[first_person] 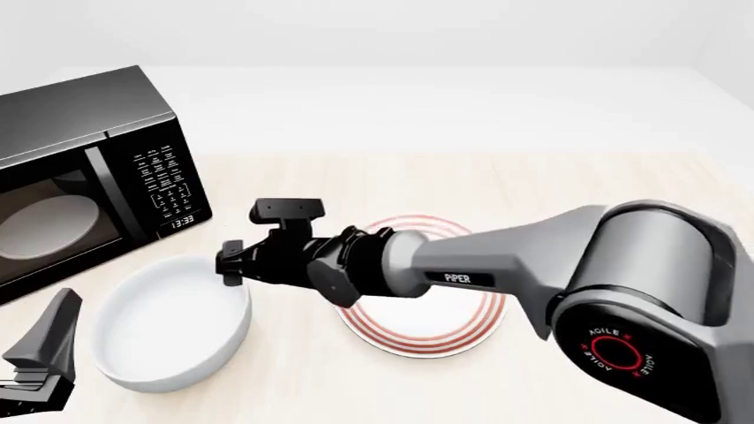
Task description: Put the white bowl to the right of the plate.
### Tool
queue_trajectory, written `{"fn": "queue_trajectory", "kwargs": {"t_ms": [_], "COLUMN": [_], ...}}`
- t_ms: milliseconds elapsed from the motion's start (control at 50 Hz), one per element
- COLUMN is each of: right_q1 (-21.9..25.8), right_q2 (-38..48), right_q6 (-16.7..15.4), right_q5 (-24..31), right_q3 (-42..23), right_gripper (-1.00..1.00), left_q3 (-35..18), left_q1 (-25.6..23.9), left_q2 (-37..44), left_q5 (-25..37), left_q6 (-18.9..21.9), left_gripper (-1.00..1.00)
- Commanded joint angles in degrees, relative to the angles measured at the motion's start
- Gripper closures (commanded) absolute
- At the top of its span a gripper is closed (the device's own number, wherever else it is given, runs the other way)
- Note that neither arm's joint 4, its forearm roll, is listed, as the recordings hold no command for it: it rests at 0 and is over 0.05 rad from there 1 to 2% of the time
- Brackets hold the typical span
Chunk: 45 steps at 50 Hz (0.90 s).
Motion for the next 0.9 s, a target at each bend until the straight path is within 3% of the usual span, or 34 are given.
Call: {"fn": "queue_trajectory", "kwargs": {"t_ms": [20, 900], "right_q1": [1.0, 1.6], "right_q2": [1.4, 5.2], "right_q6": [1.5, 4.7], "right_q5": [-0.4, -3.8], "right_q3": [0.0, -0.1], "right_gripper": [-1.0, -1.0], "left_q3": [0.0, 0.0], "left_q1": [0.0, 0.0], "left_q2": [0.0, 0.0], "left_q5": [0.0, 0.0], "left_q6": [0.0, 0.0], "left_gripper": [-1.0, -1.0]}}
